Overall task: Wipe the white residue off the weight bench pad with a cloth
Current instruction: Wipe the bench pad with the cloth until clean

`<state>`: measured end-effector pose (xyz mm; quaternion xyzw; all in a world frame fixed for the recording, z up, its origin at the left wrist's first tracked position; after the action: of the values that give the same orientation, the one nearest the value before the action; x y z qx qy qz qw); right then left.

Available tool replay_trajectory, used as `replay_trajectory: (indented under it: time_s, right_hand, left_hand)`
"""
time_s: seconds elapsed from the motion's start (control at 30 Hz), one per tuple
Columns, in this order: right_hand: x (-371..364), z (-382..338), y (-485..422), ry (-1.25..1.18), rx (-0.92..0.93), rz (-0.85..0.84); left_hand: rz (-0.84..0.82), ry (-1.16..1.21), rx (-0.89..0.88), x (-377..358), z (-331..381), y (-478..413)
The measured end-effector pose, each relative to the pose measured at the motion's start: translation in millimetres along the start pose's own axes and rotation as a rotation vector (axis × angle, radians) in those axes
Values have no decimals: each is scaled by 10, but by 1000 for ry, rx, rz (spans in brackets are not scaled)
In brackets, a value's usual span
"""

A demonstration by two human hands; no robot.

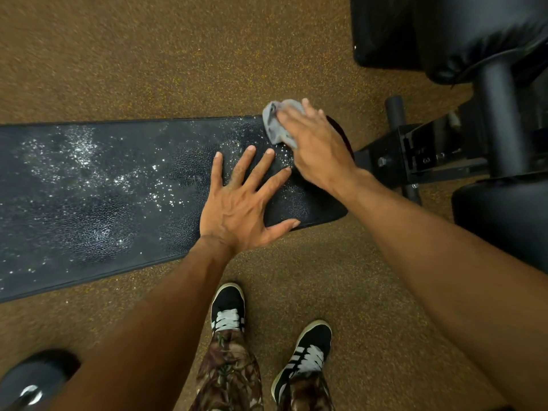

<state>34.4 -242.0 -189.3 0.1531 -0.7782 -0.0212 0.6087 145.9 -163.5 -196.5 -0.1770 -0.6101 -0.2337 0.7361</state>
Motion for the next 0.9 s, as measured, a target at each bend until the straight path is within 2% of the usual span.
replay_trajectory:
  time_s: [0.07, 0.13, 0.27, 0.33, 0.43, 0.57, 0.67, 0.8, 0.9]
  right_hand:
    - [1, -2, 258, 16, 69, -15]
    - [35, 162, 531, 68, 58, -34]
    - [160, 686, 492, 71, -190, -9]
    - [172, 667, 274, 24, -243, 32]
    - [-2, 218, 176, -35, -112, 38]
    - [-133, -115, 651, -31, 23, 0]
    - [-112, 106, 908, 31, -59, -36]
    - [85, 535, 658, -8, -282, 56]
    - [36, 390, 281, -81, -215, 73]
  left_hand:
    - [9, 6, 3, 10, -4, 6]
    - [11, 12, 6, 13, -8, 9]
    - [16, 22, 32, 23, -22, 23]
    - [42, 31, 63, 51, -40, 34]
    - [70, 33, 135, 81, -101, 51]
    - [64, 45, 223, 107, -187, 67]
    - [72, 55, 231, 121, -188, 76]
    - [58, 57, 228, 109, -191, 74]
    - [54, 60, 229, 103, -192, 68]
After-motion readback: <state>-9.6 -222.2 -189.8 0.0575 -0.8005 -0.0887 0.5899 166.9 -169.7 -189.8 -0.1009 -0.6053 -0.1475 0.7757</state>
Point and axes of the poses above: each hand's wrist, its own y-axis away from the middle knuckle, its own x-axis out of the back of the hand, z = x × y, the point moved 10 cm from there along -y, towards the middle knuckle, and after that the axes turned 3 degrees about y, right-handed, at the moved point
